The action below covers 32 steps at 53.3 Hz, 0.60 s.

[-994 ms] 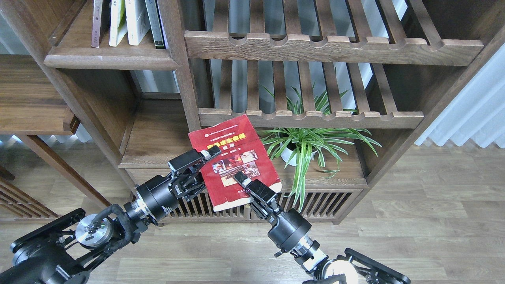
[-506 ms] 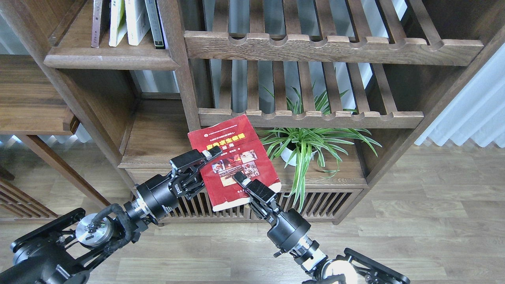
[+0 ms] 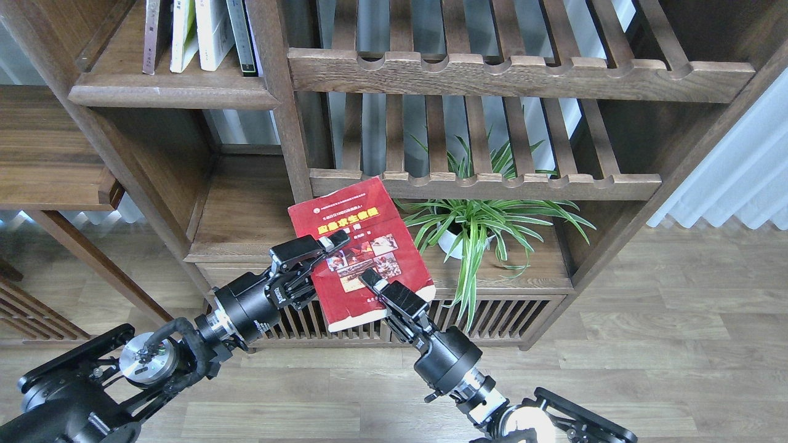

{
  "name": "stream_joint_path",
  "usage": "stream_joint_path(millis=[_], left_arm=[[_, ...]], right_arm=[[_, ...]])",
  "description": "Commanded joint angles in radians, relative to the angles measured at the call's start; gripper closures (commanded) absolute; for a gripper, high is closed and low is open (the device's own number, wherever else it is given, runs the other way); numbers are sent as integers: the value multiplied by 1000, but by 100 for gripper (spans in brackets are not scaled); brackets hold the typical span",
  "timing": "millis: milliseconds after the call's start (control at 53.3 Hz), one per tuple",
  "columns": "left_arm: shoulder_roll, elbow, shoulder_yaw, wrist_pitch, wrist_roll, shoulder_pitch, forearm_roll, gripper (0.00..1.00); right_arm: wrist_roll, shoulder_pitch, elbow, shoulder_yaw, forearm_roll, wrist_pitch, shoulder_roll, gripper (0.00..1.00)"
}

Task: Organize books on shelf
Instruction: 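Pinch the red book between both grippers and hold it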

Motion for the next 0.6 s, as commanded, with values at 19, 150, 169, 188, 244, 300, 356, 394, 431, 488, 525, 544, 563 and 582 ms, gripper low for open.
stream_joint_path(millis=[19,150,169,188,244,300,356,394,431,488,525,544,563,582], left_arm=[[0,0,0,0,-2,2,-1,81],[-3,0,0,0,-2,3,-1,89],[-5,0,0,0,-2,3,-1,90],[-7,0,0,0,-2,3,1,91],[-10,0,0,0,-2,3,1,92],[-10,-2,2,0,-2,3,1,93],[-10,-2,2,0,-2,3,1,93],[-10,-2,2,0,-2,3,1,93],[-10,-2,2,0,-2,3,1,93],[-8,-2,5,0,-2,3,1,93],[-8,-2,5,0,-2,3,1,93],[-8,-2,6,0,-2,3,1,93],[-7,-2,6,0,-2,3,1,93],[-7,-2,6,0,-2,5,1,93]], right_arm=[[0,0,0,0,0,0,1,95],[0,0,0,0,0,0,1,95],[0,0,0,0,0,0,1,95],[0,0,0,0,0,0,1,95],[0,0,0,0,0,0,3,95],[0,0,0,2,0,0,5,95],[0,0,0,2,0,0,3,95],[0,0,0,2,0,0,5,95],[1,0,0,2,0,0,6,94],[1,0,0,2,0,0,6,94],[1,0,0,2,0,0,6,92],[1,0,0,2,0,0,6,91],[1,0,0,2,0,0,6,87],[1,0,0,2,-2,0,6,86]])
